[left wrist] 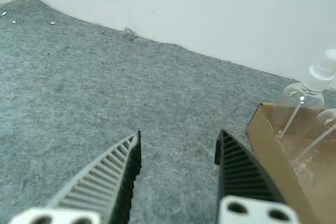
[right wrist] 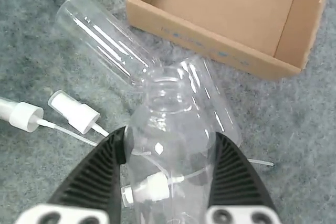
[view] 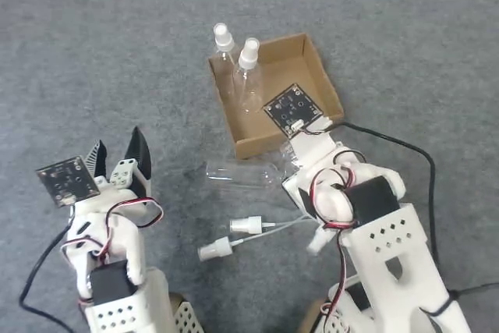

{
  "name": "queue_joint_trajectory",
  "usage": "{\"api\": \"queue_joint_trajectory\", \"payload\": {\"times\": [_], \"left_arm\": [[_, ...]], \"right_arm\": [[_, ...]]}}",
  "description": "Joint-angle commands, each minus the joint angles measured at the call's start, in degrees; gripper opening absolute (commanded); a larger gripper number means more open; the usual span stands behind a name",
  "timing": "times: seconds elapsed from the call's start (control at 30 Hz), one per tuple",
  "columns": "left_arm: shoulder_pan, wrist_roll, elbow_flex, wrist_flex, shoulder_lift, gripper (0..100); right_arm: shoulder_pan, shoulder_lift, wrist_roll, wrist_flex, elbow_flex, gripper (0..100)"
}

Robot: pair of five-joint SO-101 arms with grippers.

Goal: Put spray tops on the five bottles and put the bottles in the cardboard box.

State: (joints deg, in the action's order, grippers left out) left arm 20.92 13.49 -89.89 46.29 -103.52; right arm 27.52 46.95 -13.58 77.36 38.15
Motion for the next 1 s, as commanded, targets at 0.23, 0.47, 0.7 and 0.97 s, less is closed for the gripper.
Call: {"api": "queue_joint_trajectory", "payload": {"times": [0.23,0.47,0.7,0.97], "left_arm": [[0.0,-0.4,0.5,-1.8,-1.0,22],[0.0,-0.4,0.5,-1.8,-1.0,22],[0.1,-0.4,0.7,-1.6,-1.0,22],[0.0,-3.4,0.8,-1.6,-1.0,22]], "right_arm": [[-2.2,12.4,0.2,-2.5,5.0,6.1],[-2.2,16.7,0.4,-5.7,9.5,6.1],[-2.2,21.1,0.7,-9.3,14.1,6.1],[-2.2,29.6,0.8,-12.5,20.6,6.1]]}}
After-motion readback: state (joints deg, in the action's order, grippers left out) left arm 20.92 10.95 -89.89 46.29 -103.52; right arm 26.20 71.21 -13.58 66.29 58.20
